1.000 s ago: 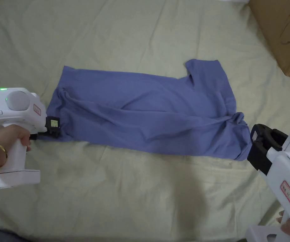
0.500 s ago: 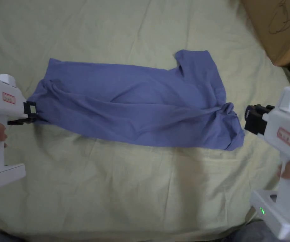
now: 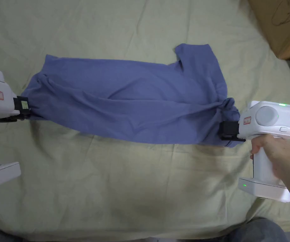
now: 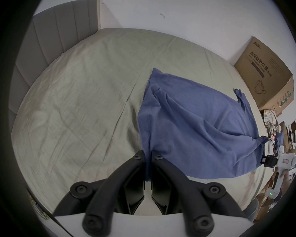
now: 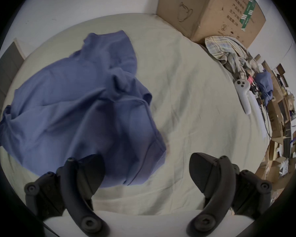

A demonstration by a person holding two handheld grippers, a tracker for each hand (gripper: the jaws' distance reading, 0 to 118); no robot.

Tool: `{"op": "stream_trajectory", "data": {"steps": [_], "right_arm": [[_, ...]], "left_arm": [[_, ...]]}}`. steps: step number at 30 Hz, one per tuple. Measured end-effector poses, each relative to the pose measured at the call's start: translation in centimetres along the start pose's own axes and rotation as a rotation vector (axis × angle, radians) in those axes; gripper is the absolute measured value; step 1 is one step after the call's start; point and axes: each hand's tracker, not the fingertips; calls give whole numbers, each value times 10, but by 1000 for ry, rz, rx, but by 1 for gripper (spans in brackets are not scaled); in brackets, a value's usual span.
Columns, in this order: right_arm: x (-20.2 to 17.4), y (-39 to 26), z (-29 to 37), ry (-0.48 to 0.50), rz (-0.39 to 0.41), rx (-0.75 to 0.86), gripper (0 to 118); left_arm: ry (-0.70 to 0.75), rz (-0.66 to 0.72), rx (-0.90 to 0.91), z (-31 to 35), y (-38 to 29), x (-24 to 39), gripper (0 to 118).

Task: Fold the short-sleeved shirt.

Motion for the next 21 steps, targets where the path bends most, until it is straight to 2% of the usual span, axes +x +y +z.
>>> {"op": "stream_trajectory", "data": {"steps": [2, 3, 4, 6, 7, 8, 9, 10, 15, 21], "right_arm": [[0, -2, -6, 13, -5, -10, 69], [-1, -3, -8, 69, -25, -11, 55], [2, -4, -11, 117, -48, -16, 55], [-1, -2, -11, 169, -103, -31, 40], [-1, 0, -9, 193, -123, -28, 24], [0, 2, -6, 174, -113, -36, 10], [1, 5, -2, 156, -90, -46, 10], [4, 7, 5, 178, -40, -45, 9], [33, 15, 63, 252, -56, 39, 8], [59, -18, 122, 299, -19, 109, 8]], "left_arm": [[8, 3, -7, -3, -3, 0, 2], [11, 5, -9, -4, -3, 0, 2], [15, 8, -10, -6, -4, -1, 2], [24, 17, -16, -8, -5, -1, 2], [26, 26, -16, -8, -6, -2, 2], [30, 36, -15, -8, -6, -3, 2], [32, 46, -13, -6, -6, -3, 2], [28, 54, -8, -4, -5, -5, 2], [20, 65, 18, 20, 2, -10, 2], [-47, 97, 56, 66, -26, -35, 2]]}}
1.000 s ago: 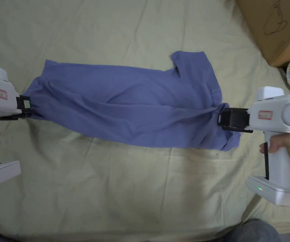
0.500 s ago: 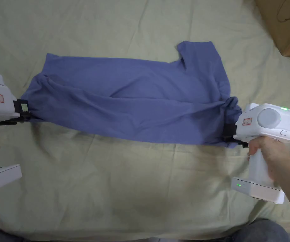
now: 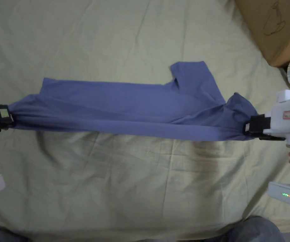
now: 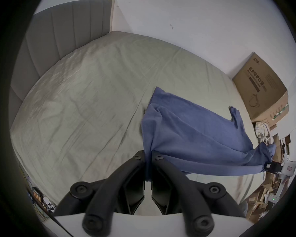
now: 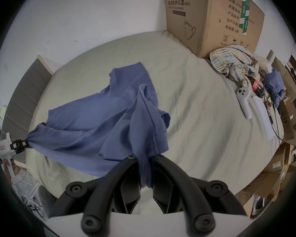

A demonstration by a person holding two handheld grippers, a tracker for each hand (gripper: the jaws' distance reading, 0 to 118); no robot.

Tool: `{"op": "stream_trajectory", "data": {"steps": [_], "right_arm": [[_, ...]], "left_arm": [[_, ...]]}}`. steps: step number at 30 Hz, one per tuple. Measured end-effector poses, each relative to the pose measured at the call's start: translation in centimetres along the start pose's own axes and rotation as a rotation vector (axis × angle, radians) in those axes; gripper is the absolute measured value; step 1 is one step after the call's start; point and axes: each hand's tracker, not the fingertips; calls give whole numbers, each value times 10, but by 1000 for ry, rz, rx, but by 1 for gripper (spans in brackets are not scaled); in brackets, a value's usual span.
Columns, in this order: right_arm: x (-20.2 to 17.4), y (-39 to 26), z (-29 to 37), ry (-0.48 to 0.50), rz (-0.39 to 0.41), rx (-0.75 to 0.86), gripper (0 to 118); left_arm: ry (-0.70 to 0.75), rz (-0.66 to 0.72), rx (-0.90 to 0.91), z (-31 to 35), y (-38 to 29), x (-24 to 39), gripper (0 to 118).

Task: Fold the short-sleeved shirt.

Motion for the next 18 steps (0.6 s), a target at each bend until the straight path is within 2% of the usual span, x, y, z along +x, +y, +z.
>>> {"op": "stream_trajectory", "data": {"steps": [4, 8, 9, 10, 11, 12, 13, 14, 16, 17, 18], "right_arm": [[10, -50, 6, 26, -17, -41, 8], [23, -97, -20, 21, -63, -119, 8], [24, -105, -24, 17, -64, -121, 9], [24, -111, -26, 15, -53, -115, 10], [27, -115, -30, 17, -27, -89, 22], [28, -115, -27, 6, -21, -76, 43], [29, -113, -21, -24, -9, -57, 51], [27, -110, -10, -47, 5, -29, 59], [22, -100, 17, -76, 35, 54, 89], [19, -93, 33, -105, 53, 116, 94], [13, -86, 50, -126, 74, 174, 94]], "left_arm": [[8, 16, -34, 14, -48, -25, 2], [54, 27, -132, 4, -98, -41, 4], [55, 39, -128, 1, -106, -43, 8], [55, 52, -133, -1, -113, -46, 17], [68, 69, -133, 0, -116, -46, 37], [107, 70, -128, 4, -116, -43, 59], [171, 43, -122, 6, -114, -42, 59], [197, -7, -88, 11, -108, -40, 66], [213, -45, 21, 32, -96, -32, 91], [196, -58, 87, 44, -89, -26, 100], [182, -68, 152, 55, -82, -19, 103]]}}
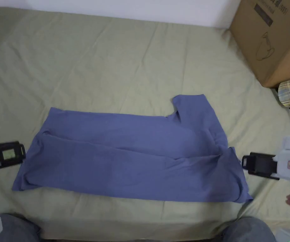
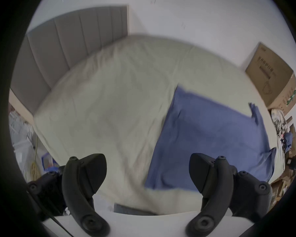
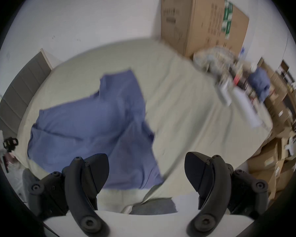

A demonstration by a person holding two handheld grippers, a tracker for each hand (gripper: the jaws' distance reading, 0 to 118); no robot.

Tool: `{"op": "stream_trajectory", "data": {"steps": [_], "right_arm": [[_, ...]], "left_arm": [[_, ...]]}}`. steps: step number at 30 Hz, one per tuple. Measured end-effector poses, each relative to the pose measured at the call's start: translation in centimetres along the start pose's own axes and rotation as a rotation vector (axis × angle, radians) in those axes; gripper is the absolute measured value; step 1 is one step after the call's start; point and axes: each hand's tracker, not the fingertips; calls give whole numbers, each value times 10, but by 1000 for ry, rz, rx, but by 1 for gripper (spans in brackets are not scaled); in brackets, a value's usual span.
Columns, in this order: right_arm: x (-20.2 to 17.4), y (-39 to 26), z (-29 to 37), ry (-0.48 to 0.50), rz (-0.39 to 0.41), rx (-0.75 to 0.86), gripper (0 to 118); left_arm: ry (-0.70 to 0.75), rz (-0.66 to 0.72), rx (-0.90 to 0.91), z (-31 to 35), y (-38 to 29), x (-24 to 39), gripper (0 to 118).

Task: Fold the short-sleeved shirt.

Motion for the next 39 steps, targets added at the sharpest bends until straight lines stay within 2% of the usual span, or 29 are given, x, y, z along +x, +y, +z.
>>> {"op": "stream_trajectory", "data": {"steps": [4, 9, 11, 12, 13, 15, 16, 17, 18, 19, 20, 31, 33, 36, 37, 39], "right_arm": [[-22, 28, 61, -23, 44, 294, 94], [-61, 31, 110, 22, 37, 608, 112], [-78, 28, 115, 2, 67, 653, 112], [-84, 25, 117, 4, 82, 677, 111], [-89, 22, 115, 12, 94, 689, 110], [-99, 15, 117, 31, 85, 703, 95], [-101, 12, 118, 59, 77, 714, 81], [-104, 9, 118, 80, 66, 717, 56], [-105, 8, 119, 100, 53, 717, 36], [-107, 7, 119, 117, 42, 709, 15], [-109, 6, 118, 121, 36, 705, 1], [-115, 16, 104, 141, 58, 680, 0], [-116, 19, 101, 144, 59, 680, 0], [-118, 26, 94, 147, 63, 665, 0], [-120, 26, 93, 154, 65, 659, 0], [-122, 30, 87, 154, 68, 649, 0]], "left_arm": [[15, -106, 280, 48, 21, 35, 104], [17, -221, 628, 94, 15, 82, 104], [12, -264, 699, 102, 8, 95, 99], [-1, -274, 723, 106, 5, 100, 93], [-28, -287, 742, 109, 2, 104, 80], [-70, -284, 744, 110, 0, 106, 43], [-81, -270, 738, 111, -1, 107, 30], [-92, -260, 730, 111, -1, 108, 14], [-104, -252, 731, 111, -2, 108, 5], [-104, -246, 733, 111, -4, 109, 0], [-111, -246, 735, 112, -4, 109, 0], [-150, -222, 621, 94, 20, 95, 0], [-158, -208, 549, 83, 39, 89, 0], [-174, -116, 405, 52, 74, 79, 2], [-214, -79, 363, 40, 85, 75, 9], [-218, -50, 297, 22, 98, 77, 43]]}}
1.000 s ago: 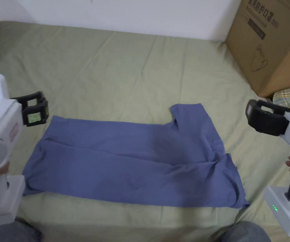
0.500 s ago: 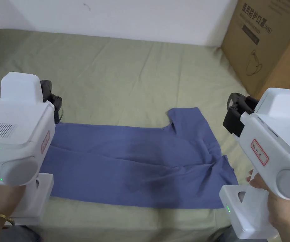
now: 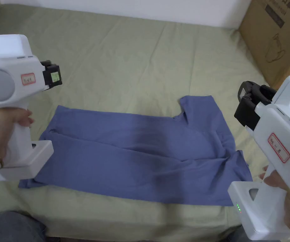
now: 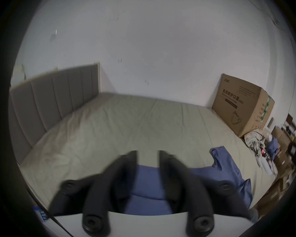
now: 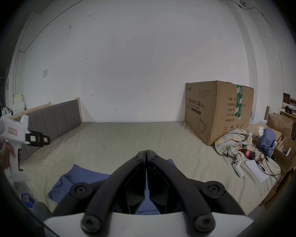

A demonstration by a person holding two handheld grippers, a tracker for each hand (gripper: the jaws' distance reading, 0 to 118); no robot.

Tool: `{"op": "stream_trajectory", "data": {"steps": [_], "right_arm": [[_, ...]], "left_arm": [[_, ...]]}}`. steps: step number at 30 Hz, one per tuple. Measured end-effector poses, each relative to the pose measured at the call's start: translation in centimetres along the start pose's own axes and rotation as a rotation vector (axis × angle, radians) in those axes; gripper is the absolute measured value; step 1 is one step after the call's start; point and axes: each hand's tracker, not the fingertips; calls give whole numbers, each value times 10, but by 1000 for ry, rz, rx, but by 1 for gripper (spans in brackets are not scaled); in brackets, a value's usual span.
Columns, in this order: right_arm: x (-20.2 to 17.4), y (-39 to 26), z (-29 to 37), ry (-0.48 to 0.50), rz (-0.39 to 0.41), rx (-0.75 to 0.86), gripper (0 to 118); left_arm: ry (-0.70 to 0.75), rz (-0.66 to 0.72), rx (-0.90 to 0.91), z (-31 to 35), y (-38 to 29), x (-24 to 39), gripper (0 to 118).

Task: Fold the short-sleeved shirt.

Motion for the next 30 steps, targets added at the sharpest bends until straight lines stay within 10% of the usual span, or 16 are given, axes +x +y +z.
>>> {"op": "stream_trajectory", "data": {"steps": [2, 4, 13, 19, 26, 30], "right_arm": [[-6, 0, -6, -1, 9, -17, 0], [-5, -3, -16, -4, 8, -38, 0], [1, -21, -65, -47, 10, -171, 0], [2, -26, -86, -73, 9, -216, 0], [10, -33, -95, -93, 19, -260, 0], [21, -28, -105, -86, -9, -281, 0]], "left_arm": [[16, -13, -92, -33, 7, -7, 89], [5, -11, -207, -66, 9, -9, 107], [51, -20, -544, -205, -21, -19, 106], [117, -21, -600, -255, -39, -32, 93], [82, -47, -633, -260, -44, -32, 4], [73, -33, -582, -246, -40, -32, 2]]}}
